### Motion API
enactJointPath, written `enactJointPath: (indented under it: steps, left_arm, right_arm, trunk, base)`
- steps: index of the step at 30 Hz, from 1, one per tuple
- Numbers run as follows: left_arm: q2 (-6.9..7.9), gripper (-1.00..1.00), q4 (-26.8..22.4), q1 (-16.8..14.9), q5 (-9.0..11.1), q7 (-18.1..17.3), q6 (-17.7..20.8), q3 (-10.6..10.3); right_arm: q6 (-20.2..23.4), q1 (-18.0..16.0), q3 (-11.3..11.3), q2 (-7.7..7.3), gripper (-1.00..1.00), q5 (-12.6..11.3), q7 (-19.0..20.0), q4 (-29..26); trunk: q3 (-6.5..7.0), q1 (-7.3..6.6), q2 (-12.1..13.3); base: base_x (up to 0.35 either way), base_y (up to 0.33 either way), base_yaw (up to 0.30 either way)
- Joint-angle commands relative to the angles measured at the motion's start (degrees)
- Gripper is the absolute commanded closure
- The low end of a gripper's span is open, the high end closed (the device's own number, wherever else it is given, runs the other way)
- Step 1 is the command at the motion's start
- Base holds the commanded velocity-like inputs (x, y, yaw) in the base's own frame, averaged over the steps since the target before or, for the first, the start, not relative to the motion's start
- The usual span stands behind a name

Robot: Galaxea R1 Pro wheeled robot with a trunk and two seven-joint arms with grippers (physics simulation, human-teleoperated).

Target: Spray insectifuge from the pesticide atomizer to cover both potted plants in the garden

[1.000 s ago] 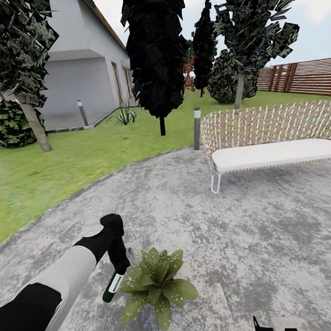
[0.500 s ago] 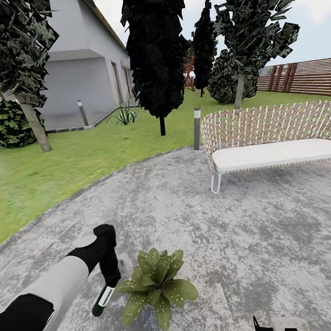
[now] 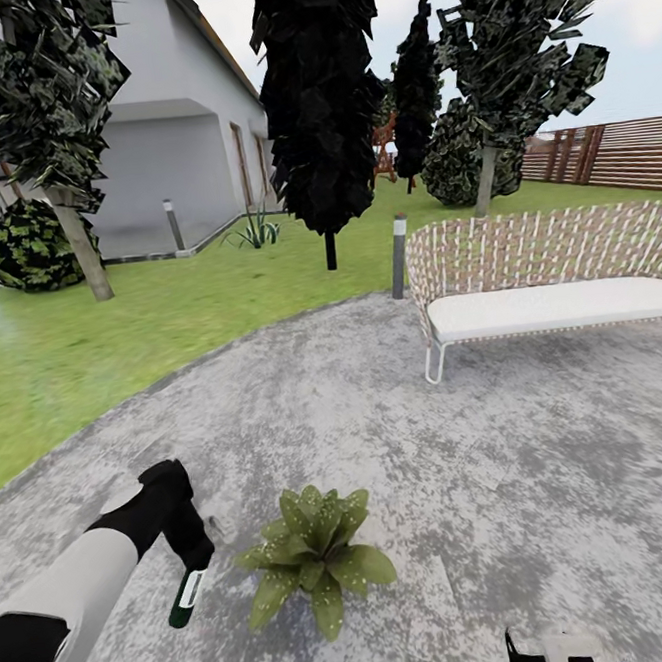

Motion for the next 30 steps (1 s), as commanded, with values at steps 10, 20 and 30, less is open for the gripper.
enactJointPath:
  steps: [10,20,30]
  left_arm:
    - [-0.72,1.00,-0.42,0.42,0.18,0.35,0.57,0.13]
    - [-0.66,1.00,-0.29,0.44,5.07,3.35,0.50,0.05]
    - [-0.70,1.00,0.20,0.51,5.20,3.42,0.49,0.07]
  right_arm:
    - [-0.16,-0.04,-0.23,-0.63,-1.00,0.61,-0.43,0.14]
    - [-0.20,-0.04,-0.27,-0.06,-1.00,0.61,-0.43,0.27]
    - [-0.20,-0.04,-0.27,-0.02,-1.00,0.61,-0.43,0.27]
  trunk:
    - [-0.05,-0.05,-0.03]
    - [-0.05,-0.05,-0.03]
    - [-0.05,-0.05,-0.03]
  base:
    - [-0.324,-0.055,0.044]
    - [-0.307,-0.106,0.000]
    - [-0.336,-0.069,0.000]
